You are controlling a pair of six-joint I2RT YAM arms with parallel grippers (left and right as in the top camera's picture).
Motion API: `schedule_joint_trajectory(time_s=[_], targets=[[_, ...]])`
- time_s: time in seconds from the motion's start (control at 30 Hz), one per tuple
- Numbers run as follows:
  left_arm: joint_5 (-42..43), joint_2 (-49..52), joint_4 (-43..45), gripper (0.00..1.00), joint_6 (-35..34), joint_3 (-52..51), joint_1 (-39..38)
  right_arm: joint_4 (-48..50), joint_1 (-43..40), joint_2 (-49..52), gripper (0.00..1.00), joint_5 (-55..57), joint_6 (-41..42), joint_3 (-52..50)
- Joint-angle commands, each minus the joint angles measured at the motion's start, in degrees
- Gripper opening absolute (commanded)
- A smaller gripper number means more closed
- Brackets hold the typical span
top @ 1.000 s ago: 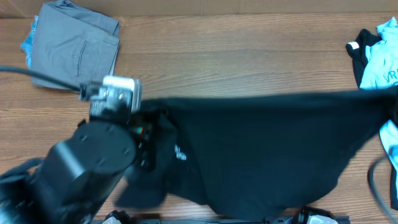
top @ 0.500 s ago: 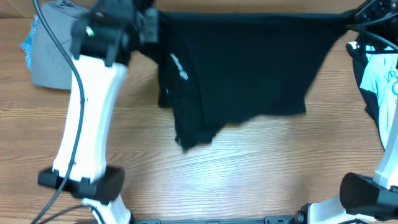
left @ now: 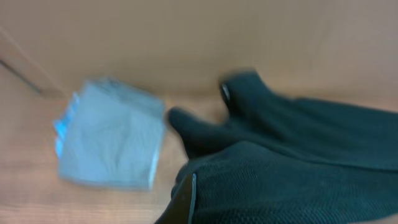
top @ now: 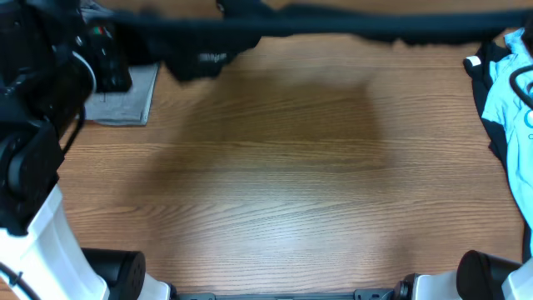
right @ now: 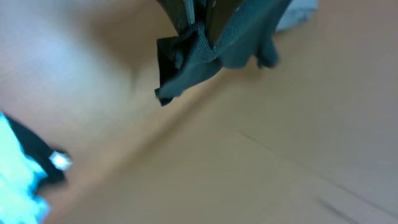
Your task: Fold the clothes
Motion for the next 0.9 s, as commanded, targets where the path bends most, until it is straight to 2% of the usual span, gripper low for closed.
schedule_joint_trajectory(time_s=[0.0, 0.1, 0.3, 0.43, 0.63, 0.87], targets=[[5.6, 6.2, -1.8, 0.04, 0.2, -6.4, 0.9, -3.6, -1.2, 3.0, 0.04, 5.1, -0.7, -4.7], [9.8, 7.4, -1.7, 0.04, -0.1, -16.2, 0.6, -5.8, -1.2, 3.1, 0.04, 5.6, -0.7, -11.6], [9.5, 7.7, -1.8, 0.04, -3.0, -38.1, -0.3, -4.2, -1.2, 3.1, 0.04, 5.4, -0.7, -29.4], [9.5, 6.5, -1.6, 0.04, -3.7, -48.2, -1.5, -2.0, -1.2, 2.3, 0.04, 5.4, -0.7, -38.8], [9.5, 0.8, 0.1, 0.04, -5.8, -57.0, -8.6, -2.1, -1.2, -1.6, 0.04, 9.7, -0.7, -44.4], [9.3, -7.1, -0.6, 0.04, -12.3, -59.1, -23.0, -5.7, -1.2, -9.7, 0.04, 14.0, -0.7, -44.4]])
